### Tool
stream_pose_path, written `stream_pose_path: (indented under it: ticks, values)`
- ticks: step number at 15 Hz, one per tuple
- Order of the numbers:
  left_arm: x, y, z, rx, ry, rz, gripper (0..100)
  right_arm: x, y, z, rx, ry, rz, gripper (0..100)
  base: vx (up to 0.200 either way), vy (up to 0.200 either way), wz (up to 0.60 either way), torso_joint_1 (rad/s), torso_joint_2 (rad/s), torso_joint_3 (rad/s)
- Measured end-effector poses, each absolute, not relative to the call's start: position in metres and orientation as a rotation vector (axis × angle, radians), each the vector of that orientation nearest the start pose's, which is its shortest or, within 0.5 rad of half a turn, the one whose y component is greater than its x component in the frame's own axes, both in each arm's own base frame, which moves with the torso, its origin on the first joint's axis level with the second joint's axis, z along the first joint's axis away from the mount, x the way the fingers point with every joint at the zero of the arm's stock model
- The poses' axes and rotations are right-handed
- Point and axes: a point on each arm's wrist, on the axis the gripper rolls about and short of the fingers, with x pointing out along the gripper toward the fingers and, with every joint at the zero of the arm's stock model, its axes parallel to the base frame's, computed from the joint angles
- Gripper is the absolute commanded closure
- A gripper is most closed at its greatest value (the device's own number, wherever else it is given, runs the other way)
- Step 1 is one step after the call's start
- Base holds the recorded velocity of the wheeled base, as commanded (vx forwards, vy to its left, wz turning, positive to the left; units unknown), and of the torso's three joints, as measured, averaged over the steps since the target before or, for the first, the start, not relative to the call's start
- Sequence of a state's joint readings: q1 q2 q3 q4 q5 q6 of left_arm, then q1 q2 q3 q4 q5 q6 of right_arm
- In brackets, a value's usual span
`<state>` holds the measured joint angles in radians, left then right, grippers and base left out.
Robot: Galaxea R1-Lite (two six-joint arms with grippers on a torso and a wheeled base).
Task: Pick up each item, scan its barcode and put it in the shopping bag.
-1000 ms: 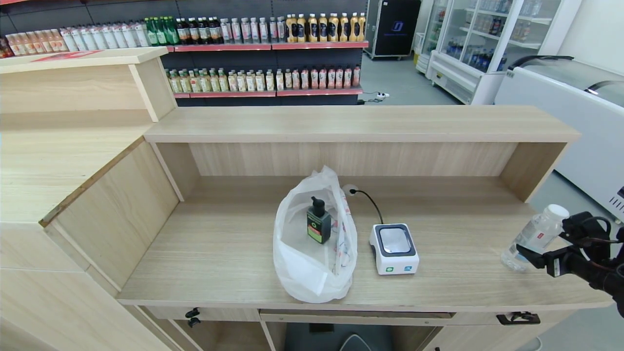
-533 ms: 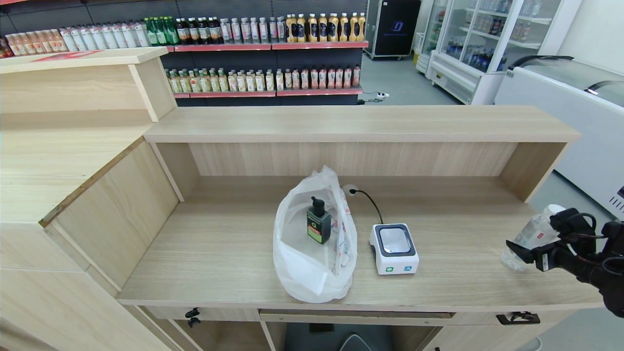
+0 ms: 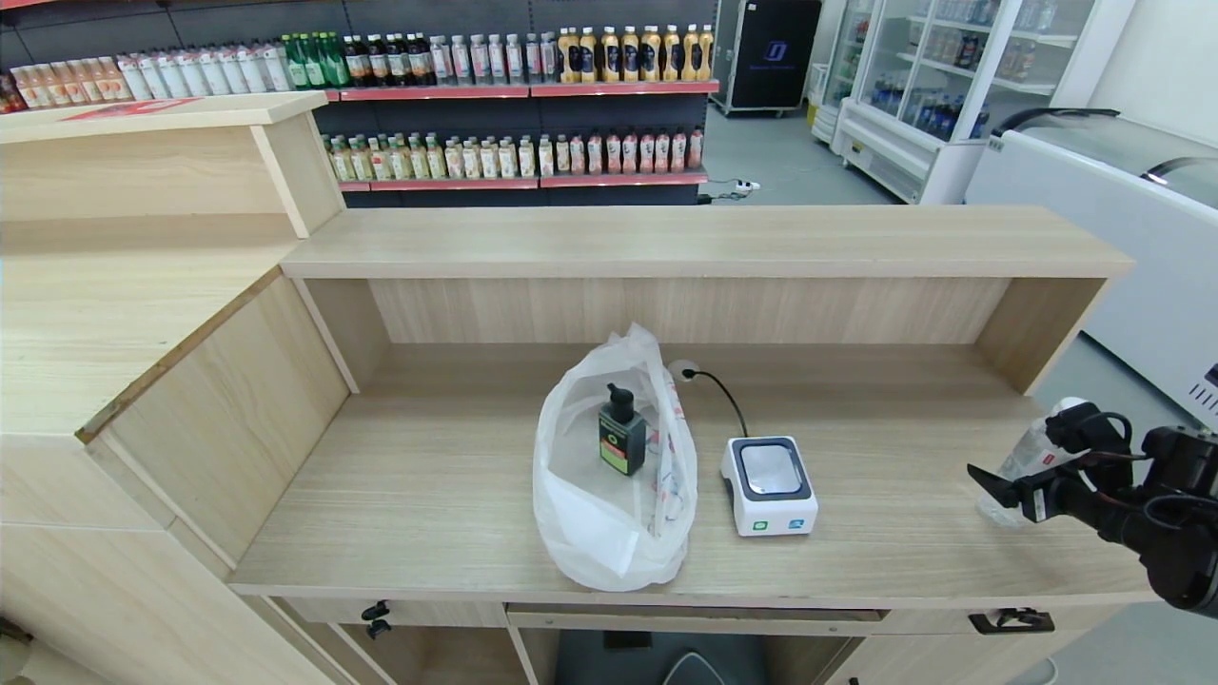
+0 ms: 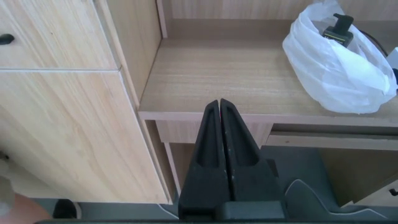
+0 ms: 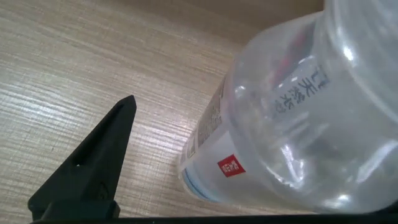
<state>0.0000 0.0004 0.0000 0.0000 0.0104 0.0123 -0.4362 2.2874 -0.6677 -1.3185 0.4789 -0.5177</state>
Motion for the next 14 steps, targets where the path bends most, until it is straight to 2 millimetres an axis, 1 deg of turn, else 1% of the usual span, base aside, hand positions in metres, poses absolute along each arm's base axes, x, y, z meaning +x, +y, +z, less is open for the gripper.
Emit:
stream_pose_path:
  ticks: [3,4,9,14]
  values:
    - [-0.0228,0.0002,0.0755,0.012,0.0,0.01,100,0.3311,-0.1418,0.0171,-0.377,0.253,0.113,0,0.0,0.0,0.0,0.0,0.0,0.0]
    - [-0.0228,0.0002,0.0755,0.012,0.0,0.01,100,0.3312,-0.142,0.0171,-0.377,0.253,0.112,100,0.0,0.0,0.0,0.0,0.0,0.0]
    - [-0.0228,0.0002,0.0755,0.012,0.0,0.01,100,0.3329,-0.1432,0.0172,-0.383,0.243,0.108,100,0.0,0.0,0.0,0.0,0.0,0.0]
    - [-0.0228,0.0002,0.0755,0.012,0.0,0.01,100,0.3328,-0.1447,0.0174,-0.385,0.255,0.058,100,0.0,0.0,0.0,0.0,0.0,0.0]
